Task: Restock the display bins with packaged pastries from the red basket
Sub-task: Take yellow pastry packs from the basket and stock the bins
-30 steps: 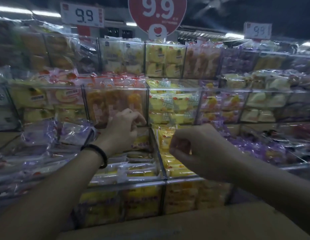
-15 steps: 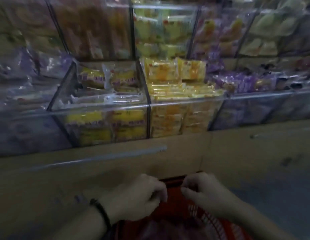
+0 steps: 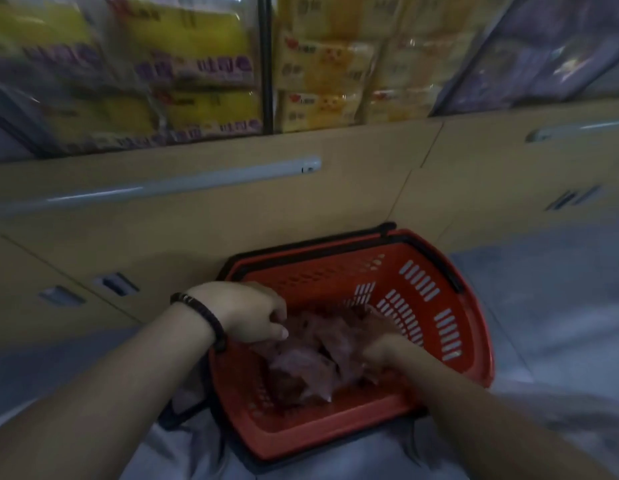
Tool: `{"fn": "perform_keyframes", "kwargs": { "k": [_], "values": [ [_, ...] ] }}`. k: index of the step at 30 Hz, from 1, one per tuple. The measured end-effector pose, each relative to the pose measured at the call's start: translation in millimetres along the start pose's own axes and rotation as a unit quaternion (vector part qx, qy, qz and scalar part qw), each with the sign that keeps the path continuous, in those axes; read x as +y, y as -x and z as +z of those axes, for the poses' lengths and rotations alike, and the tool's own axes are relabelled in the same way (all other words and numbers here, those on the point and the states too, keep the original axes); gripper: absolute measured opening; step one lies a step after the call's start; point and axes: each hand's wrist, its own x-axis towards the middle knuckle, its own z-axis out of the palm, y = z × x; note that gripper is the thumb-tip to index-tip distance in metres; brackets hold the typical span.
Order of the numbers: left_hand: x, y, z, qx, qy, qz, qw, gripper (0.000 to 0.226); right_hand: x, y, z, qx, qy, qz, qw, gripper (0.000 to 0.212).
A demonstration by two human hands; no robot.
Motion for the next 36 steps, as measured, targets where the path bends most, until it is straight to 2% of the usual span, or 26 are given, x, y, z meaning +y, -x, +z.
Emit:
{"fn": "perform_keyframes", "kwargs": {
  "k": [2, 3, 6, 7, 9, 13, 18, 21, 26, 28, 29, 31, 33, 36],
  "values": [
    [-2, -5, 0, -0.018, -0.003, -0.004, 1.000, 0.053, 13, -57, 41, 0.006, 0.061, -0.016, 0.998, 0.102],
    [-3, -8, -1, -0.018, -0.004, -0.002, 1.000, 0.053, 5, -67, 48, -0.005, 0.075, -0.004, 0.997, 0.102],
    [-7, -13, -2, -0.005, -0.003, 0.001, 1.000, 0.049, -45, -37, 38, -0.008, 0.144, -0.050, 0.988, 0.080],
    [-8, -14, -3, -0.001, -0.004, 0.001, 1.000, 0.048, -51, -35, 37, -0.002, 0.166, -0.072, 0.983, 0.081],
    [-9, -15, -5, -0.002, -0.002, -0.003, 1.000, 0.047, -50, -48, 42, 0.009, 0.181, -0.061, 0.982, 0.083],
    [-11, -14, -7, -0.013, -0.002, -0.015, 1.000, 0.053, -11, -104, 68, 0.039, 0.143, -0.026, 0.989, 0.064],
    [-11, -9, -11, -0.005, 0.004, -0.011, 1.000, 0.054, -27, -79, 35, 0.088, 0.078, -0.016, 0.993, 0.067],
    [-10, -6, -11, -0.002, 0.005, -0.008, 1.000, 0.055, -57, -41, 9, 0.061, 0.057, -0.005, 0.996, 0.064],
    [-7, -5, -11, 0.002, -0.002, -0.002, 1.000, 0.054, -105, -8, 26, -0.008, 0.044, -0.056, 0.997, 0.083],
    [-6, -5, -11, 0.009, -0.002, 0.004, 1.000, 0.054, -115, -12, 47, -0.040, 0.098, -0.034, 0.994, 0.101],
    [-6, -6, -11, 0.013, -0.002, 0.006, 1.000, 0.054, -122, -10, 54, -0.031, 0.120, -0.017, 0.992, 0.101],
    [-7, -7, -11, 0.019, -0.002, 0.009, 1.000, 0.054, -133, -17, 70, 0.011, 0.129, 0.013, 0.992, 0.086],
    [-8, -8, -12, 0.014, 0.002, 0.003, 1.000, 0.055, -135, -34, 85, 0.059, 0.054, 0.039, 0.996, 0.075],
    [-7, -10, -12, -0.003, -0.011, -0.016, 1.000, 0.056, -131, -54, 89, 0.053, -0.025, 0.068, 0.996, 0.061]
  ]
}}
